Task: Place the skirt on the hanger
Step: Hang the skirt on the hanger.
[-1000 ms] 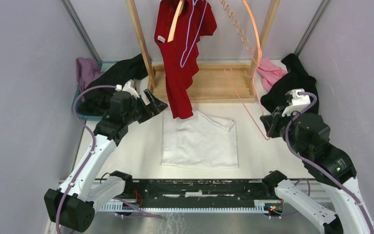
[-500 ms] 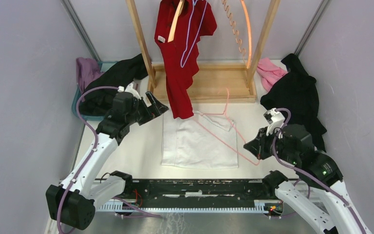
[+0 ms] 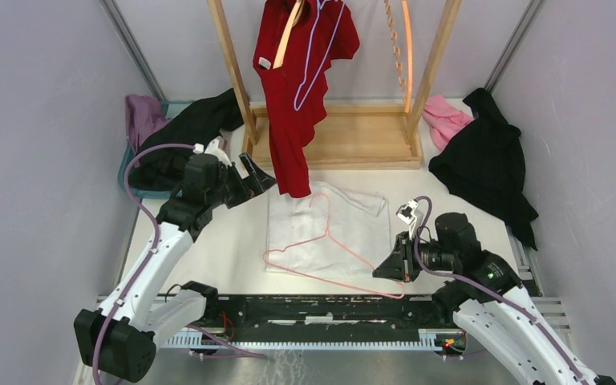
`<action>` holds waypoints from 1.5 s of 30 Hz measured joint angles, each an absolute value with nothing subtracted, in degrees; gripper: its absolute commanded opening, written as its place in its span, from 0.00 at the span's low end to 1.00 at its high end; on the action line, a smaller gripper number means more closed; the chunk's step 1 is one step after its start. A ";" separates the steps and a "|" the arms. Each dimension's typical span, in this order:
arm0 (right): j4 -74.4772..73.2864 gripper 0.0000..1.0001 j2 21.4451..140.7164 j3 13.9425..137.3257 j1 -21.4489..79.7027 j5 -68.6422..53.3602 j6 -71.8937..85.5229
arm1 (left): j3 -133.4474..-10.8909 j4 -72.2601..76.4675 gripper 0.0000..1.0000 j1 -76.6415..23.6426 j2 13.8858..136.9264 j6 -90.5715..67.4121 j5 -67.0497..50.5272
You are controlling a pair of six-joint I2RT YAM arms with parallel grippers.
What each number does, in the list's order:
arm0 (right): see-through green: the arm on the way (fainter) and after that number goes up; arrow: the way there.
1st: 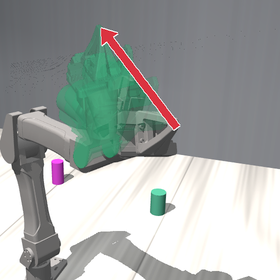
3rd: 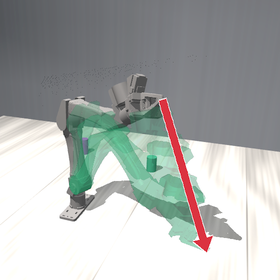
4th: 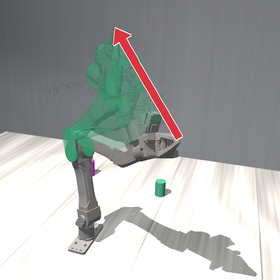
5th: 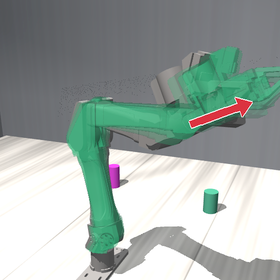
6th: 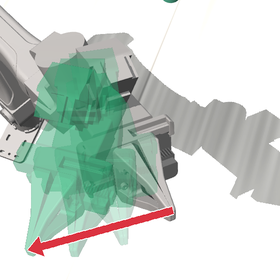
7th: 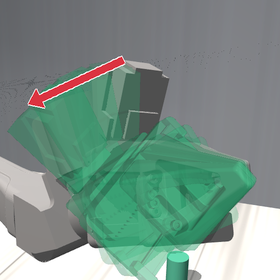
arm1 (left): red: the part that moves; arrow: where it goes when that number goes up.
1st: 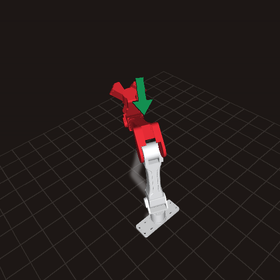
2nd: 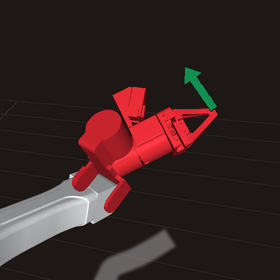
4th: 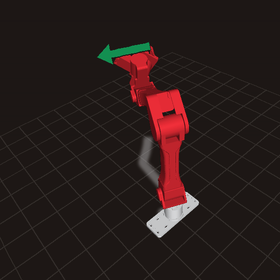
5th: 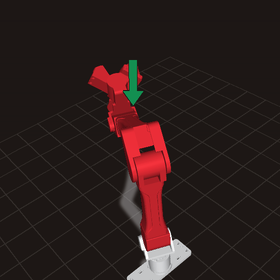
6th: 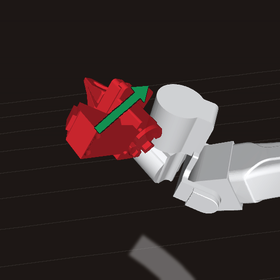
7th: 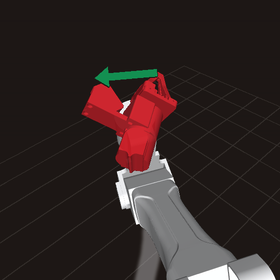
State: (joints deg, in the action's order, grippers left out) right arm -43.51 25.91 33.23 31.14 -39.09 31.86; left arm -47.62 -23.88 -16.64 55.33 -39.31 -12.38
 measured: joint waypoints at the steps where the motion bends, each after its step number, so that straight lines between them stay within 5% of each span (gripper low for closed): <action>1: -42.30 0.01 25.52 31.83 31.14 -39.83 32.34 | -47.44 -23.92 1.00 -16.67 55.33 -39.31 -12.38; 12: -35.14 0.01 24.58 22.28 31.16 -40.69 33.85 | -45.52 -23.94 0.99 -19.94 55.33 -38.87 -12.10; 45: -30.48 0.01 27.53 19.88 35.99 -40.99 35.59 | -38.94 -29.08 0.90 -40.21 53.49 -36.25 -9.72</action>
State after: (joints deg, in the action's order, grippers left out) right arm -30.48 27.53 19.88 35.99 -40.99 35.59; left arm -38.94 -29.08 -40.21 53.49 -36.25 -9.72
